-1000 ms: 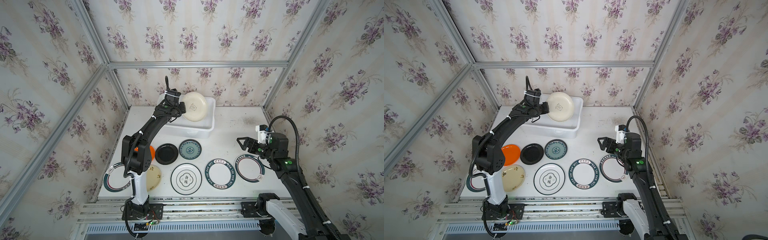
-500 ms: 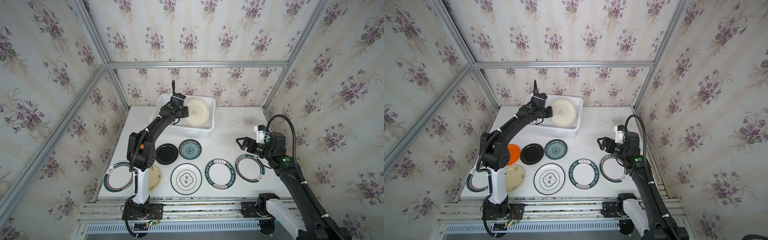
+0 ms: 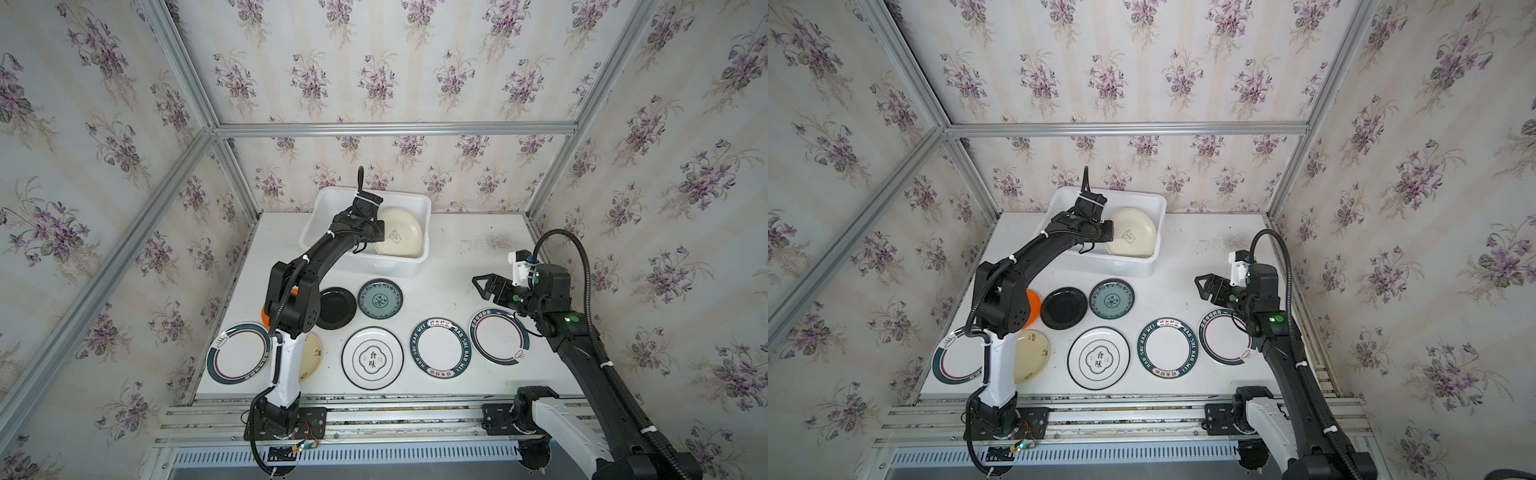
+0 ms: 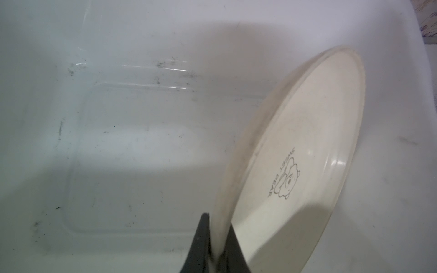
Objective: Place the plates into the plastic bin on the countertop
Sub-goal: Place the plate in the plastic bin.
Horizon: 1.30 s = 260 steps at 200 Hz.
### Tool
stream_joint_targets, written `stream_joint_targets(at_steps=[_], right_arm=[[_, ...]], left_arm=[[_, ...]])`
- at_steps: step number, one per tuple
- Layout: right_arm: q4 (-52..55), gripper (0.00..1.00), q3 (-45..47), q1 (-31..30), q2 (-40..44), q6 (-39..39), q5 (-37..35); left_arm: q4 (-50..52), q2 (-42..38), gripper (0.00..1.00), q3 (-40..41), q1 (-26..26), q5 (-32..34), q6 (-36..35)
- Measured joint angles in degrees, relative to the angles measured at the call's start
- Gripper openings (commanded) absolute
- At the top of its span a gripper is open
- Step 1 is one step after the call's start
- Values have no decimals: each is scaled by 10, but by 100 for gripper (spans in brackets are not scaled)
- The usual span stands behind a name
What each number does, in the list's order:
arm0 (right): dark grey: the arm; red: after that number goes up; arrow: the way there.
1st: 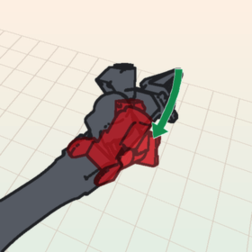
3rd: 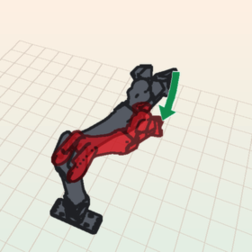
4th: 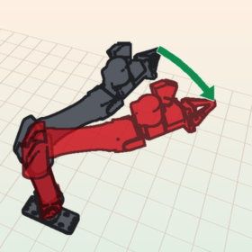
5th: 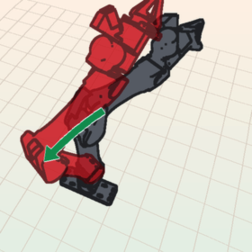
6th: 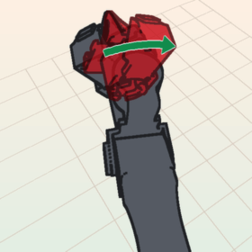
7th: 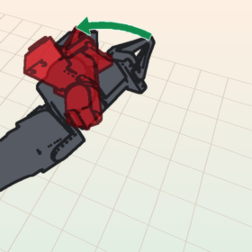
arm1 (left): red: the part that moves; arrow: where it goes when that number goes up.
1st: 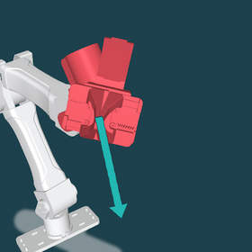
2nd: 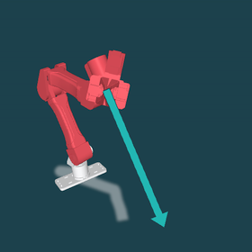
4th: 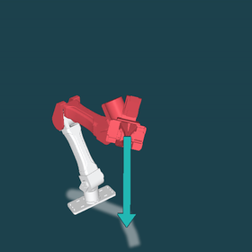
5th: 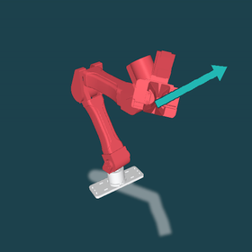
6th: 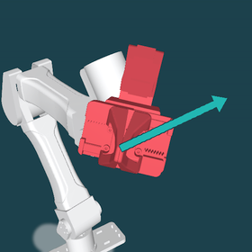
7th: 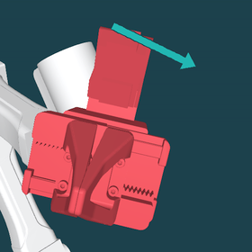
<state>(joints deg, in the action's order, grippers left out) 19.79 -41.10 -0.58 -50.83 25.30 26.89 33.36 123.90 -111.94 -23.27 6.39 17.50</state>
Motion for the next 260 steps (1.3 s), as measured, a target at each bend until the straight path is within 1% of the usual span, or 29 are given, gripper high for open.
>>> stream_joint_targets(at_steps=[18,28,42,53,93,115,118,122,139,164,178,193,222,230,234,236,260], right_arm=[[0,86,0,0,0,0,-2],[1,85,0,0,0,0,-2],[3,86,0,0,0,0,-6],[5,85,0,0,2,0,-6],[6,85,0,0,-1,-2,-17],[13,85,0,0,-7,-2,-21],[14,85,0,0,-8,-2,-21],[17,85,0,0,-9,-2,-22],[22,85,0,0,-16,-2,-28],[38,84,-5,0,-29,-2,-34],[48,84,-13,1,-38,-2,-45],[64,84,-24,1,-49,-2,-60],[103,84,-39,1,-75,-7,-115],[113,88,-40,1,-81,-8,-131],[121,97,-42,1,-84,-8,-138],[124,99,-43,1,-86,-8,-142],[153,100,-43,2,-97,-12,-202]], left_arm=[[8,14,11,-14,1,-1,-1],[12,20,14,-21,2,-1,-2],[17,28,21,-31,2,-1,-2],[17,33,29,-37,1,-1,-3],[19,42,41,-48,1,-5,-6],[19,40,53,-56,1,-7,-9],[19,39,54,-57,2,-7,-10],[19,38,59,-59,2,-7,-10],[19,30,64,-63,2,-8,-14],[19,12,77,-66,1,-20,-21],[19,0,82,-66,1,-23,-24],[19,-16,85,-64,1,-28,-31],[19,-62,90,-42,-4,-33,-44],[19,-77,92,-32,-6,-33,-46],[19,-85,93,-26,-7,-33,-48],[19,-90,93,-23,-8,-33,-49],[8,-150,96,32,-16,-30,-49]])
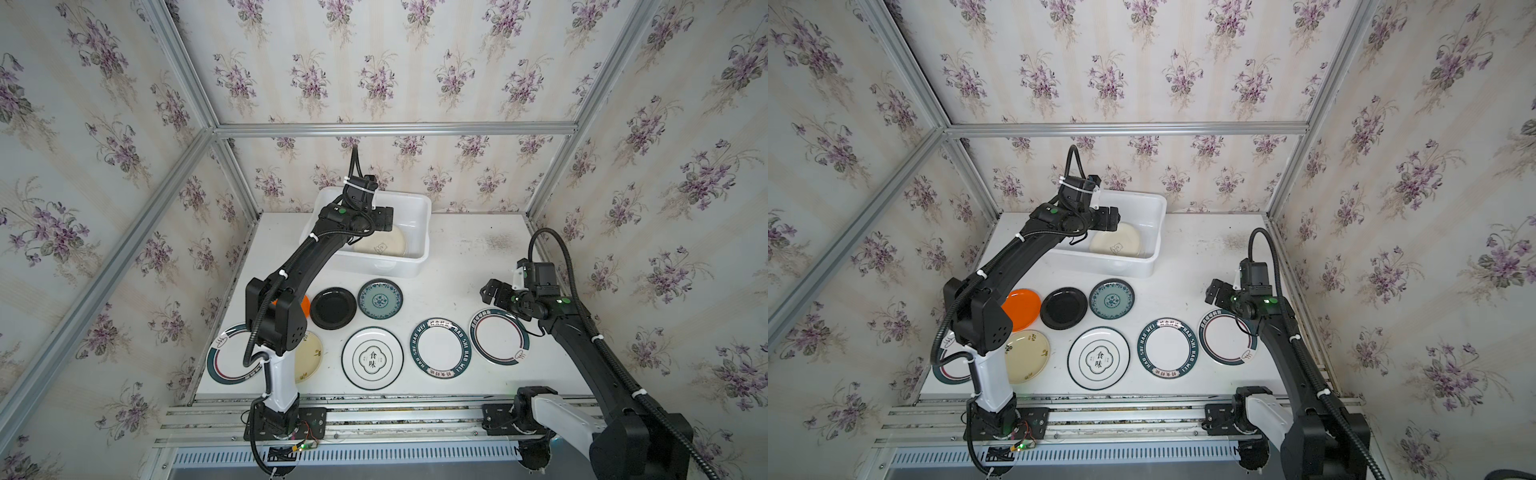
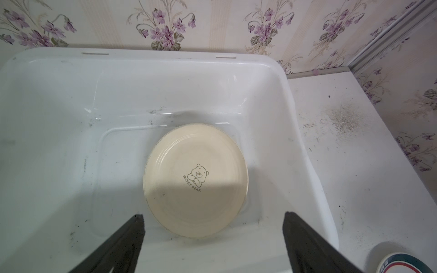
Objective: Place the plates into the plastic bin on the countertop
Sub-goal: Place the plate in the plastic bin, then rotate the plate at the middle-right of the table.
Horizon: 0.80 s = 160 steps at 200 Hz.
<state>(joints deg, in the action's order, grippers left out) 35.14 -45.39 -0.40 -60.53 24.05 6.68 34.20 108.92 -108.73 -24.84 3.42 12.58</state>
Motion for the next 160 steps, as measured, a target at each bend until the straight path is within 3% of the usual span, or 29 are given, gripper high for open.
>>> stream_joint_targets(at_steps=[69,160], right_arm=[[44,99,12,1,16,2,-163],[45,99,43,5,-13,11,-179]], left_arm=[[-108,-245,99,248,-12,16,18],[-145,-419,99,415,-47,1,50]])
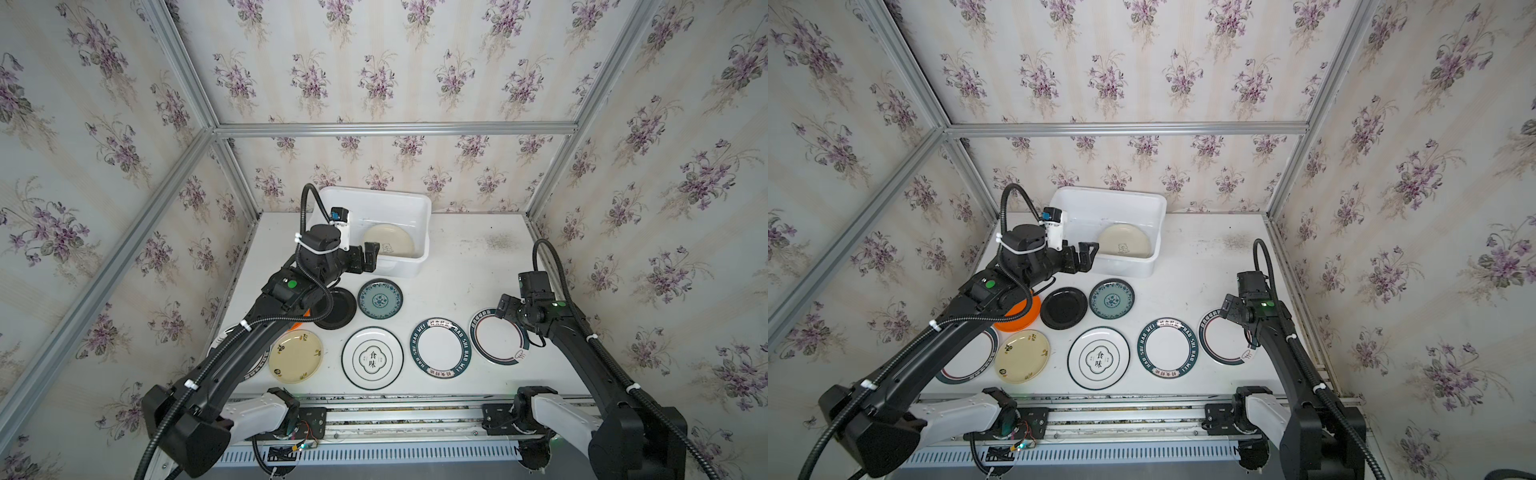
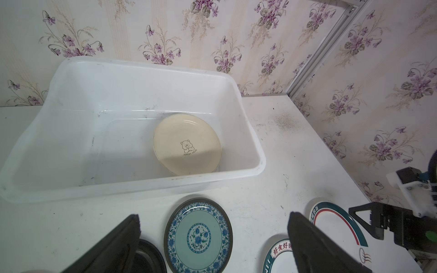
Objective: Place the plates into the plastic bin on the countertop
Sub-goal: Rotate the plate at the middle-right of the table.
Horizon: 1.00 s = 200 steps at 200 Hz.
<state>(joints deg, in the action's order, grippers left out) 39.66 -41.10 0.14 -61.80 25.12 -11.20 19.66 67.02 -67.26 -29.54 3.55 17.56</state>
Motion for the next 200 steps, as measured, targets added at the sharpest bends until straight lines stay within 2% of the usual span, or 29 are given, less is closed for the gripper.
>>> stream_joint_targets(at_steps=[79,200], right_arm=[[-8,99,15,1,-51,-16,54],[-38,99,-1,2,-129,-21,107]], left_arm=[[-12,-33,99,71,-10,8,25],[-25,-36,99,74,-19,7,31]])
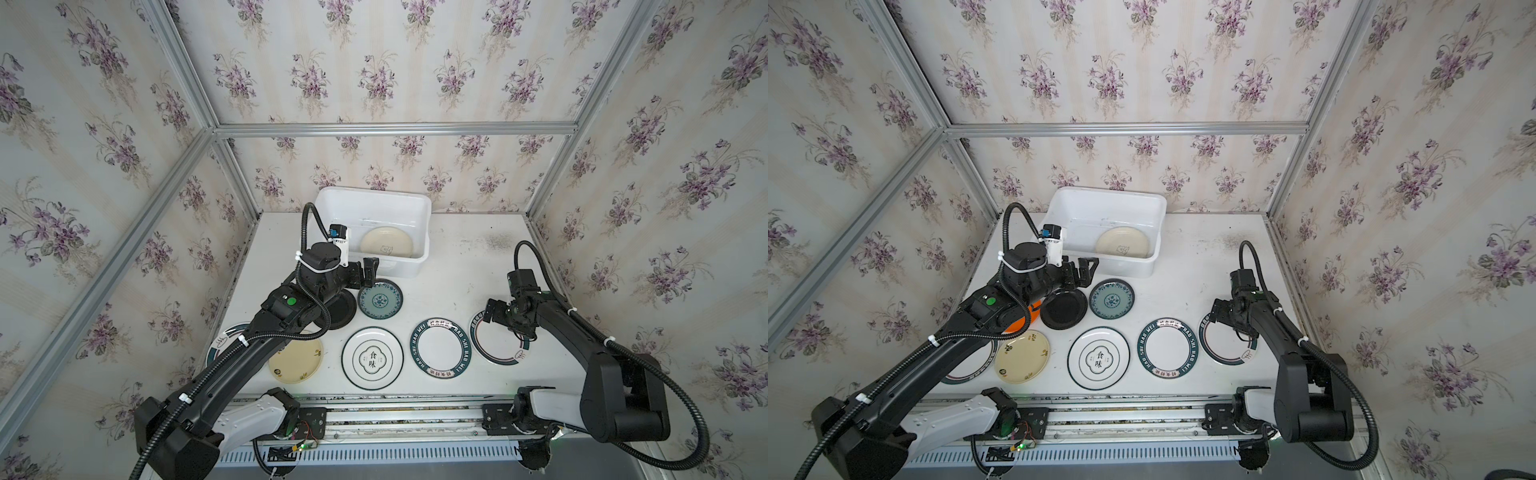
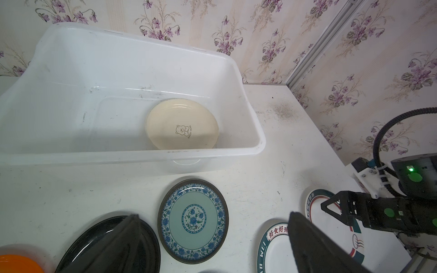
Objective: Place the plates into the plastic bin on the countertop
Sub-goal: Rotate the plate at the middle-right of the table.
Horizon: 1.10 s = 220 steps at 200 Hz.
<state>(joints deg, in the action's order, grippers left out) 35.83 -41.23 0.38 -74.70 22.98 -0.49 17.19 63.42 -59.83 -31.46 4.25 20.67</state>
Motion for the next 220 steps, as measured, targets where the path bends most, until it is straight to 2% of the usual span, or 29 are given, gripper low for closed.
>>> stream_joint_targets(at_steps=[154,220], right_arm=[[-80,100,-34,-2,-92,43,33],[-141,100,-60,-2,-146,75,81]], left_arm=[[4,-26,99,11,0,26,0],[8,-30,99,11,0,37,-2]])
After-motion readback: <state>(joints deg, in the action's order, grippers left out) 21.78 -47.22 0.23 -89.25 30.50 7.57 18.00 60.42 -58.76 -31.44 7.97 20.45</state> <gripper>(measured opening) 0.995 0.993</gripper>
